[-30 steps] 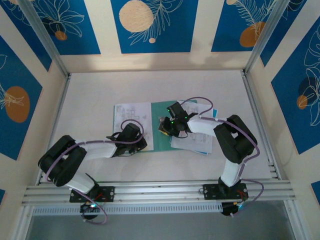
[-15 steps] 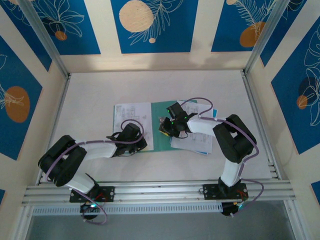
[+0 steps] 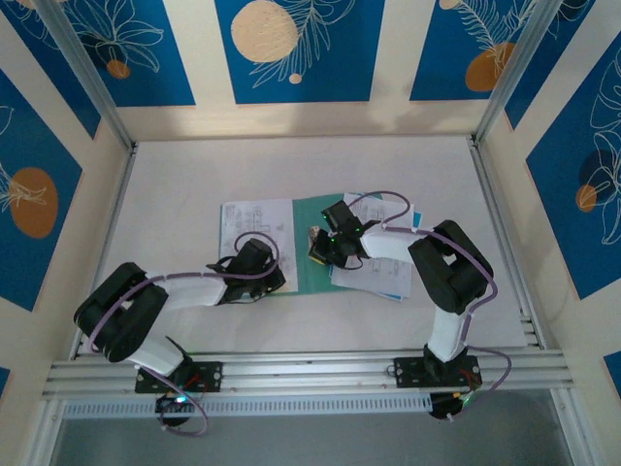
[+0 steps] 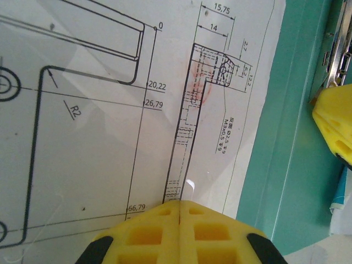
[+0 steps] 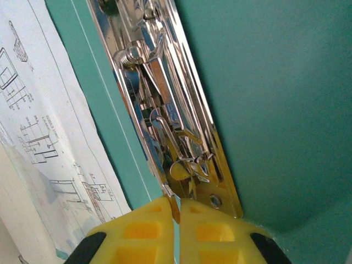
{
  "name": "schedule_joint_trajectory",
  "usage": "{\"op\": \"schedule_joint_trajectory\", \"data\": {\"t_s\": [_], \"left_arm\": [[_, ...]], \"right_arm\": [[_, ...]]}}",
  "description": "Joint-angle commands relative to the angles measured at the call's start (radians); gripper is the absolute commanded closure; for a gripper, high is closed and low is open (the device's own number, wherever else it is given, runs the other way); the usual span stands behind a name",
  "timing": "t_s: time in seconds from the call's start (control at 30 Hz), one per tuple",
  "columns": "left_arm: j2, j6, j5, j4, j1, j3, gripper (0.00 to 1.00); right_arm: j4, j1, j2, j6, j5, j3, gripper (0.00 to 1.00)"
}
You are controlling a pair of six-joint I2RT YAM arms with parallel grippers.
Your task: Put the files into the folder
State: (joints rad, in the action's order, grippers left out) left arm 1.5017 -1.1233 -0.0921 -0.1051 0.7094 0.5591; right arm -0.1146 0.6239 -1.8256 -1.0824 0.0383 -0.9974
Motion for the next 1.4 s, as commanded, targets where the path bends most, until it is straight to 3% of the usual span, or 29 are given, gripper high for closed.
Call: {"op": "schedule_joint_trajectory", "data": {"t_s": [0.0,0.3,0.53,0.8,1.13,1.37], "left_arm": [[0.009,0.019,0.023,0.103,0.01,-0.003,1.0],[0.0,-0.029,0.048,0.105,0.011,-0.026,1.0],[-0.039,-0.107,0.1,0.113,0.012,-0.077,1.0],[-0.06,-0.15,0.121,0.101,0.011,-0.107,1.0],[-0.073,-0.173,0.138,0.105,0.011,-0.128,1.0],[-0.083,-0.176,0.146,0.117,0.011,-0.135,1.0]], "right_arm": [[-0.013,-0.009,-0.019,-0.017,-0.005,0.009,0.93],[0.009,-0.054,-0.022,-0.027,0.041,0.065,0.99],[-0.097,-0.096,-0.047,-0.026,0.067,0.054,1.0],[-0.275,-0.121,-0.141,-0.045,0.039,0.001,1.0],[-0.511,-0.113,-0.184,-0.053,-0.09,-0.11,1.0],[-0.465,-0.114,-0.135,-0.062,-0.079,-0.112,1.0]]}}
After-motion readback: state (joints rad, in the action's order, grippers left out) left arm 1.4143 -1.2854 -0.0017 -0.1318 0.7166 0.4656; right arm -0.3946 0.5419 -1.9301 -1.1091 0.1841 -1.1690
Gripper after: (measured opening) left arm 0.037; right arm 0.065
